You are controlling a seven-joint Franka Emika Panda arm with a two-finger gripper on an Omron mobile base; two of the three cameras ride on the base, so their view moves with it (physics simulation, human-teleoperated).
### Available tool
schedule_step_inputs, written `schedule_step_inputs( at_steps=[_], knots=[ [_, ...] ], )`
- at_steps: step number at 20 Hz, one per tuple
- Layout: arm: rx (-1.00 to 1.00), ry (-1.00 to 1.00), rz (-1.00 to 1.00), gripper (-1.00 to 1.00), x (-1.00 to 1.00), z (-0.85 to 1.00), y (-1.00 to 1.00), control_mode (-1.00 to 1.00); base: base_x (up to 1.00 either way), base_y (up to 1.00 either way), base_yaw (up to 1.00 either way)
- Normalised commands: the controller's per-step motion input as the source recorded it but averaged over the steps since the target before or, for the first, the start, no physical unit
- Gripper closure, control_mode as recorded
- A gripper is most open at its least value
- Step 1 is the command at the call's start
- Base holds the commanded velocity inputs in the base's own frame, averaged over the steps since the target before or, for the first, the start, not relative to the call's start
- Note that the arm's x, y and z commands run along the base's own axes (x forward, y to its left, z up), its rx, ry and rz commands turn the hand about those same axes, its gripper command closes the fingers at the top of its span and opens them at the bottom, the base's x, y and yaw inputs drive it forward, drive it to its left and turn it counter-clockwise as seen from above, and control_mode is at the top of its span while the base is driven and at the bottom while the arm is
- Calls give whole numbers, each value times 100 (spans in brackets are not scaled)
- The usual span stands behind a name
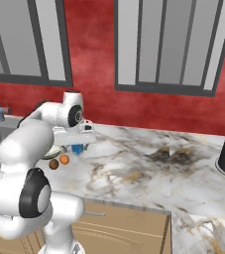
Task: Gather the eggs and milk located in the vicinity of the sink area and place them right next to the bowl.
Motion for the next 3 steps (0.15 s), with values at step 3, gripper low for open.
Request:
schedule_step_inputs(
  at_steps=[3],
  knots=[
    [-26, -4, -21, -100, -59, 0, -35, -100, 0, 0, 0]
  ],
)
